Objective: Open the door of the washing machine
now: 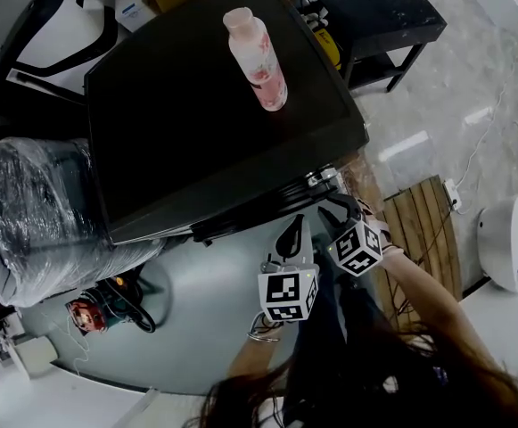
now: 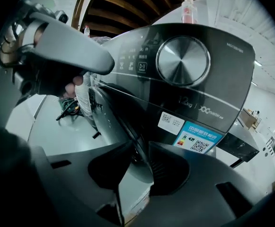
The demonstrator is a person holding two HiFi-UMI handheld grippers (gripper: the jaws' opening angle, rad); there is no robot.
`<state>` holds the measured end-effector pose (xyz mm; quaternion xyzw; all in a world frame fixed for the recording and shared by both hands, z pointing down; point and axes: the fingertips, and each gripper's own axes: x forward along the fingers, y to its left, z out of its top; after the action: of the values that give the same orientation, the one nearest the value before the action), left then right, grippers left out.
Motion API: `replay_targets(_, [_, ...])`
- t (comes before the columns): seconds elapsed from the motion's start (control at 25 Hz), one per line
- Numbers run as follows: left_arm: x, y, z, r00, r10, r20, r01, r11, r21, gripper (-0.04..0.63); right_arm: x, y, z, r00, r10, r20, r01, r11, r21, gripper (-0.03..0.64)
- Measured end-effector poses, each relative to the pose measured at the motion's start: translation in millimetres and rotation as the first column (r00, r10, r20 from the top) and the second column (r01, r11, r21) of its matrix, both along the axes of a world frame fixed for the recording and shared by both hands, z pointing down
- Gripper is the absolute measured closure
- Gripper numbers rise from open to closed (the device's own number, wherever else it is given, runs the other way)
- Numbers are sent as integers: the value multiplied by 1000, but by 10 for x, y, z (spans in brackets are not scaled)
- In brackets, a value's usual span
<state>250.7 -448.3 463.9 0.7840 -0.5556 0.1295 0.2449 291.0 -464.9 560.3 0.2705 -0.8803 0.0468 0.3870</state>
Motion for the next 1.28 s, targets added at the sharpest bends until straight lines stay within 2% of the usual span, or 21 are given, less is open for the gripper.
replay_targets(0.68, [-17,-7,425,999,34,31,-34,999,6,583,22,-57,519,993,-53,-101,54,998,14,522])
replay_targets(1.04, [-81,50,564,1000,-27,-3,27,999,22,583,7,-85,605,986,-109,-122,113,993,22,515])
replay_targets(1.28, [-23,192,641,999,-39,-6,39,999,18,583,30,-81,601,986,-110,-125,120,990,73,509])
